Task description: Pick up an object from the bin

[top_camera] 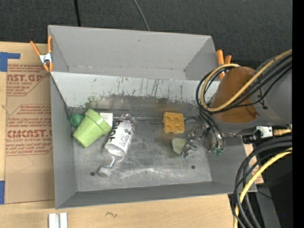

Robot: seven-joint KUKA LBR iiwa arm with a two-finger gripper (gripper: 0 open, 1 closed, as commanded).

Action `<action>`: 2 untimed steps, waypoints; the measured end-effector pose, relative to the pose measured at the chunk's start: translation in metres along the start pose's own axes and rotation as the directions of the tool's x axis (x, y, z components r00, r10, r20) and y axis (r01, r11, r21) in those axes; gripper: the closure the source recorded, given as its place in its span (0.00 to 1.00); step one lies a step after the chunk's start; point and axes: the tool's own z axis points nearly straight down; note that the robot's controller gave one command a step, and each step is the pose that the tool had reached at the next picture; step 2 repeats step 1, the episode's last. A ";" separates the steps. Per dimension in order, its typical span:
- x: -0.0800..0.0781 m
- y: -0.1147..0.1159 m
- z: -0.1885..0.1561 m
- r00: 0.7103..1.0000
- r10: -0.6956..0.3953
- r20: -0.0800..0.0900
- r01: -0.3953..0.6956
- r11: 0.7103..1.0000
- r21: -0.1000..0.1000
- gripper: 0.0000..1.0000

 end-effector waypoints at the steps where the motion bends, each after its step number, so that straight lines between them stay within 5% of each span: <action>1: 0.000 0.000 -0.016 1.000 0.000 0.001 0.000 1.000 0.000 1.00; 2: 0.000 0.000 -0.016 1.000 0.000 0.001 0.000 1.000 0.000 1.00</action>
Offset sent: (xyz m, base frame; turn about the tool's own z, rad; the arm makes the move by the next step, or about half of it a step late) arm 0.0000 0.0000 0.0657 0.0000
